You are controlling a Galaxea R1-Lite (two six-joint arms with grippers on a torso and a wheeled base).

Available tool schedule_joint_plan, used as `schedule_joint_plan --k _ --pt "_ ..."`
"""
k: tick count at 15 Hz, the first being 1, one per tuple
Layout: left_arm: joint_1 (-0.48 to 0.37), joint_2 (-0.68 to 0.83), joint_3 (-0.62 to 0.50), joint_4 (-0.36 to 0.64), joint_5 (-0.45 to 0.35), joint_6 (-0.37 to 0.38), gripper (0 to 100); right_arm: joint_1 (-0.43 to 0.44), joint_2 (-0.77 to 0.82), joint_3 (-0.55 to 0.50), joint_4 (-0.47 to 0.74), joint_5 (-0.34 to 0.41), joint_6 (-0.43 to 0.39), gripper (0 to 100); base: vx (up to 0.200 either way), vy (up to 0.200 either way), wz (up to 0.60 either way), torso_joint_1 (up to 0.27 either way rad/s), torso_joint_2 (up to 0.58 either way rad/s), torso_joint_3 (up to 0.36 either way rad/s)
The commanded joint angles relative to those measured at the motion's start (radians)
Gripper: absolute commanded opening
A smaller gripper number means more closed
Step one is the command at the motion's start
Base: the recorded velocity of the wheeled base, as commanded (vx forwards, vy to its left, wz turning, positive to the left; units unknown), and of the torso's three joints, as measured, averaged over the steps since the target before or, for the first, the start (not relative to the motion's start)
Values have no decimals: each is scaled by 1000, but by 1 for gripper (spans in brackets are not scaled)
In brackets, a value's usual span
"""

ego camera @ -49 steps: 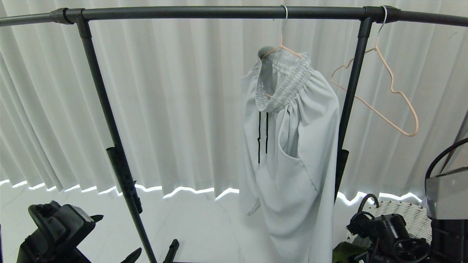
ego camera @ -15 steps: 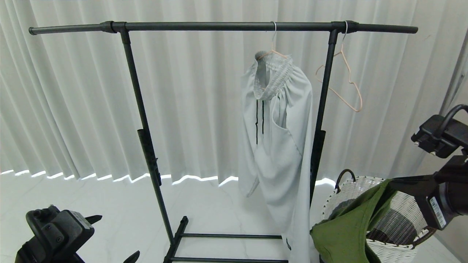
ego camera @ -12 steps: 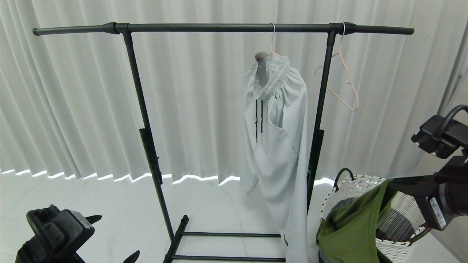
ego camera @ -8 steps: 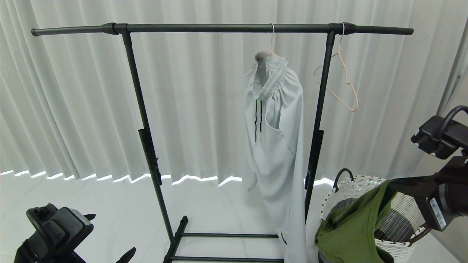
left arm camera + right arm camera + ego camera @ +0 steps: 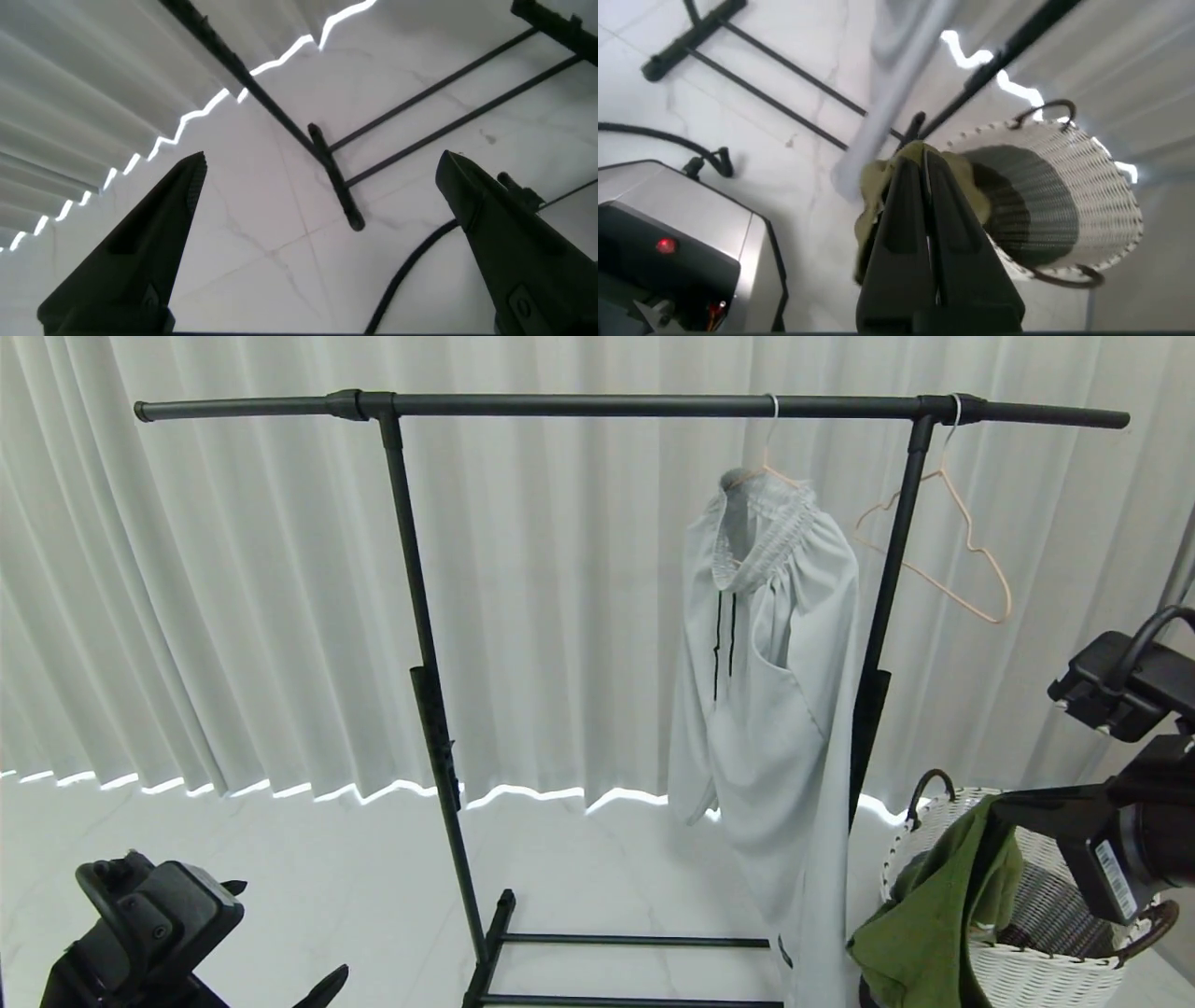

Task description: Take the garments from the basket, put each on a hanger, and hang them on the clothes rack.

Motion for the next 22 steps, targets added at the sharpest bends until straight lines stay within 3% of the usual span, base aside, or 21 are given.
schedule_joint_plan --k 1,5,7,10,13,17,18,19,20,22 --pt "0 0 0 0 -2 0 100 5 7 1 -2 0 0 0 0 0 0 0 0 0" --pt "-51 17 -51 0 -171 -6 100 100 25 1 -72 2 93 0 0 0 0 0 0 0" --pt "-83 55 -78 -1 -201 -8 100 103 29 -3 -94 3 93 0 0 0 0 0 0 0" --pt "-244 216 -219 -1 -206 -26 100 103 30 -6 -138 6 93 0 0 0 0 0 0 0" --pt "-394 383 -373 -1 -206 -114 100 103 30 -8 -158 9 93 0 0 0 0 0 0 0" --pt "-684 639 -604 -1 -140 -436 100 113 29 -9 -212 29 90 0 0 0 0 0 0 0" --pt "-707 667 -627 -1 -129 -468 100 118 29 -9 -216 29 90 0 0 0 0 0 0 0" --pt "-773 761 -716 -1 -77 -563 100 129 29 -9 -226 28 89 0 0 0 0 0 0 0" --pt "-802 831 -787 -1 -30 -612 100 129 27 -9 -227 28 89 0 0 0 0 0 0 0" --pt "-827 952 -910 -1 35 -667 100 129 24 -5 -227 28 90 0 0 0 0 0 0 0"
